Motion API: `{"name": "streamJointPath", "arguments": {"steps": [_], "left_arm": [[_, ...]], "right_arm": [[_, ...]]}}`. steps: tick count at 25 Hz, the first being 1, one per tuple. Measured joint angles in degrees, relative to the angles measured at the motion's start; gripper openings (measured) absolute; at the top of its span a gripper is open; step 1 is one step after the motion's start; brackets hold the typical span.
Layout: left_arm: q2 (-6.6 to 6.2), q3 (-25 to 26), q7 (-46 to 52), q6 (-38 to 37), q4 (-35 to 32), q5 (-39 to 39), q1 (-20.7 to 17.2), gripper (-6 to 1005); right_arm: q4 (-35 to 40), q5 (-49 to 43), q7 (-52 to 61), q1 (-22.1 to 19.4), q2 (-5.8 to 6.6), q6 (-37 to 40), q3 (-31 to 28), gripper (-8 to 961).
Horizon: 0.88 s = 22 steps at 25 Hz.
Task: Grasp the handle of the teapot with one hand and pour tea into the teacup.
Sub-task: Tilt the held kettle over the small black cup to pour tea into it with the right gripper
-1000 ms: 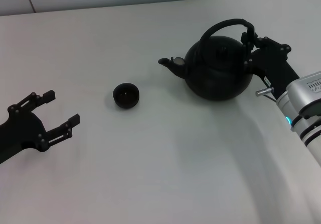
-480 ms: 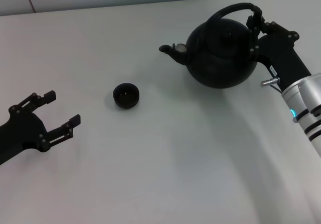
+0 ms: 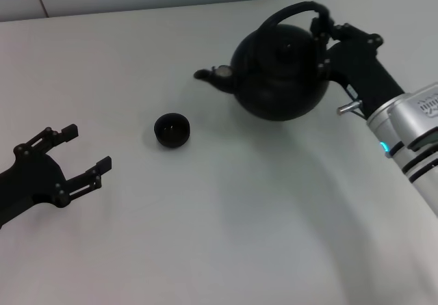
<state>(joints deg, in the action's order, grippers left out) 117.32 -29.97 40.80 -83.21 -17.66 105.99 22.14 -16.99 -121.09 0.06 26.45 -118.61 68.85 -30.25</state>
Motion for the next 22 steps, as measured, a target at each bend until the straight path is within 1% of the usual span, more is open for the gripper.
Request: {"name": "streamJointPath", "arguments": {"steps": [6, 22], "left_arm": [[0.26, 0.0, 0.0, 0.0, -0.1, 0.0, -0.2, 843], [0.54, 0.0, 0.0, 0.0, 0.1, 0.0, -0.5, 842]], "right_arm": [[0.9, -3.0, 1.2, 1.5, 0.05, -1.7, 0.0, 80], [3.3, -4.4, 1.2, 5.2, 0.08, -3.9, 0.1, 81]]}}
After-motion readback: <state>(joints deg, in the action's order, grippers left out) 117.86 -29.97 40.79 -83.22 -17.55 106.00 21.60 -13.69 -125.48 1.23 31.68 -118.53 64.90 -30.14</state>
